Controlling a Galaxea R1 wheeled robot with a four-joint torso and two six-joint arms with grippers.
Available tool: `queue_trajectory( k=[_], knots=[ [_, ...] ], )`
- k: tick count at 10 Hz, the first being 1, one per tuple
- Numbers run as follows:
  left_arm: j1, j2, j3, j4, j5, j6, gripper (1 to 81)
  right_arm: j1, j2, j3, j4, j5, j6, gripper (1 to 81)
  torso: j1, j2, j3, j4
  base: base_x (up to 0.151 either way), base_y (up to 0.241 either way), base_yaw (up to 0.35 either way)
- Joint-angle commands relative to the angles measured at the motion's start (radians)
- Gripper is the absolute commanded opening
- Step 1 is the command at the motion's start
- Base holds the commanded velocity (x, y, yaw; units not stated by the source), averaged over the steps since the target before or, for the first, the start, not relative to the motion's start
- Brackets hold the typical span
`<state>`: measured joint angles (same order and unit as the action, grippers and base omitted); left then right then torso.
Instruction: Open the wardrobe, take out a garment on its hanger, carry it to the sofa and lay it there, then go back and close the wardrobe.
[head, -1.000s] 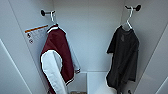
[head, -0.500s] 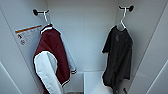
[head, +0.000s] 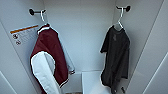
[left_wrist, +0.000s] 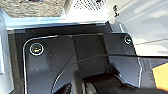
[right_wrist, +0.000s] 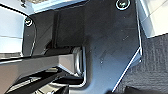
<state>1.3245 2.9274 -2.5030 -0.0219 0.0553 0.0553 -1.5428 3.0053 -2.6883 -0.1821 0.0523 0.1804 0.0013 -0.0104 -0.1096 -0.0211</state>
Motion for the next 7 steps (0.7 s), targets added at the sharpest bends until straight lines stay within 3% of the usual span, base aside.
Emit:
queue_trajectory(
  k=[1,7],
  knots=[
    [-0.213,-0.106,0.206,-0.006,0.153,0.003,81.1,0.032,0.002,0.007,0.006,-0.055,-0.001,81.1,0.0,0.0,0.0,0.0,0.0,0.0,0.0],
    [-0.471,-0.135,0.279,-0.007,0.317,-0.012,81.1,0.039,0.005,0.009,0.007,-0.055,0.002,81.1,0.0,0.0,0.0,0.0,0.0,0.0,0.0]
  ],
)
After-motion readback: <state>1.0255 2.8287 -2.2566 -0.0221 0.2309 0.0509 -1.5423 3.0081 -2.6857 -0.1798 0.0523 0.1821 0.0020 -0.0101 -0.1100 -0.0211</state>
